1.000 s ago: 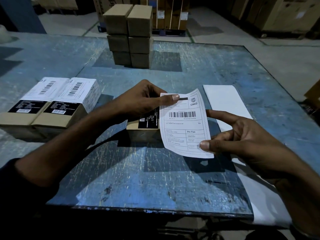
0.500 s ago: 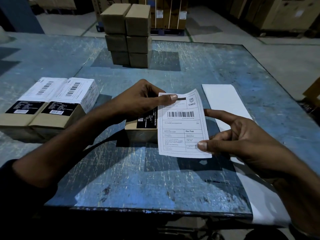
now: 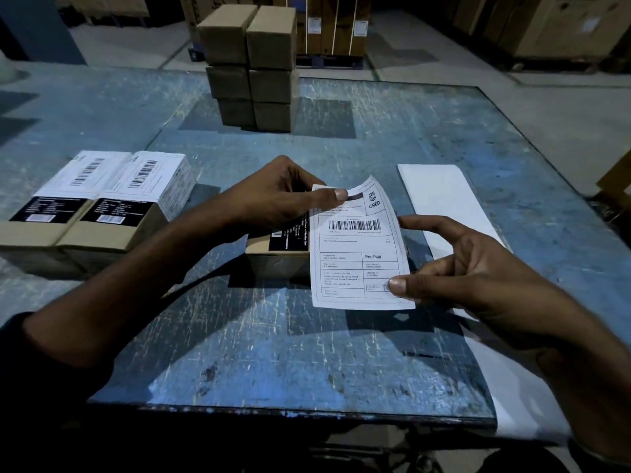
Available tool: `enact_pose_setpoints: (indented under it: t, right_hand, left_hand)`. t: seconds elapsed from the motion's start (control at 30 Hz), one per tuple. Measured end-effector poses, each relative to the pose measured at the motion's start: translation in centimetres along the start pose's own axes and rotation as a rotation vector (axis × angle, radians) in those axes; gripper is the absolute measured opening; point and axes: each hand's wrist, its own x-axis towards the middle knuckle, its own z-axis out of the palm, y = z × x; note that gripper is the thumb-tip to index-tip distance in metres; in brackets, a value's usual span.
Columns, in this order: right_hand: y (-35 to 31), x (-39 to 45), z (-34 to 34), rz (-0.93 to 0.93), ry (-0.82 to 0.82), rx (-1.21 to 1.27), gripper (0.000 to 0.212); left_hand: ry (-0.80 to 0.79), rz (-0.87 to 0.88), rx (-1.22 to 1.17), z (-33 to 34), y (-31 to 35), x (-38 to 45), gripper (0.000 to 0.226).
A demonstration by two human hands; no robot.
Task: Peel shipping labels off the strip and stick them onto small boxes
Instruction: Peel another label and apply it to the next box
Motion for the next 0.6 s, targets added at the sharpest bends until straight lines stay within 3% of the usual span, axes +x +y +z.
enact_pose_setpoints:
  t: [0.33,0.6]
  right_hand:
    - [-0.2,-0.6,-0.1,0.047,-0.003,0.079,0.070]
    - [-1.7,-1.1,-0.6,-0.014,0.128,-0.102,0.062]
  left_hand:
    - [0.001,-0.036,-0.028,0.0,0.3,0.0,0.032]
    - [0.024,-0.035,-0.009,-0.1,0.3,-0.1,0.027]
